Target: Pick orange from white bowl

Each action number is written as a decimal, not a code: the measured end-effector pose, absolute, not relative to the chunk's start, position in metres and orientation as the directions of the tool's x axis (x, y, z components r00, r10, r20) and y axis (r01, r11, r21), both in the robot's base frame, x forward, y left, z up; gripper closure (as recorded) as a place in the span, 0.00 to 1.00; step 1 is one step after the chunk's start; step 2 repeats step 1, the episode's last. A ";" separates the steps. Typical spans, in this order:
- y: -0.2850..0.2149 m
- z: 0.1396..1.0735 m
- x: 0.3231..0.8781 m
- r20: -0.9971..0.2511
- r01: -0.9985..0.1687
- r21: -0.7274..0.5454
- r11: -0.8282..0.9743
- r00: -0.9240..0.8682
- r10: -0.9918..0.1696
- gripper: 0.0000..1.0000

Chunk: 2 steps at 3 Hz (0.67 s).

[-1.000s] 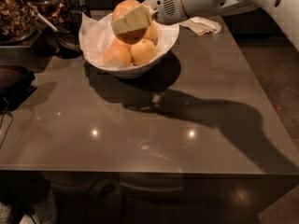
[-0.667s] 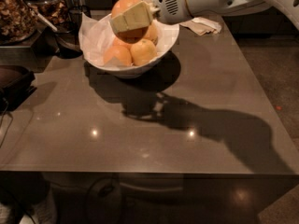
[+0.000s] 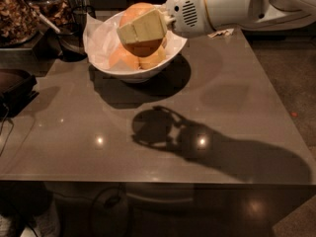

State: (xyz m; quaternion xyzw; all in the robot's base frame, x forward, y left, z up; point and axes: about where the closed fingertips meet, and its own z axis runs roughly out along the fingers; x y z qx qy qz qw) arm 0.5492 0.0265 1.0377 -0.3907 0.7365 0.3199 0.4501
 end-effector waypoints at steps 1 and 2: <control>0.022 1.036 0.533 -0.898 -0.856 0.143 0.496 -0.323 -0.299 1.00; 0.022 1.036 0.533 -0.898 -0.856 0.143 0.496 -0.323 -0.299 1.00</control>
Offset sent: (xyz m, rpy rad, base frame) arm 0.0000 0.0000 0.0000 0.0000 0.0000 0.0000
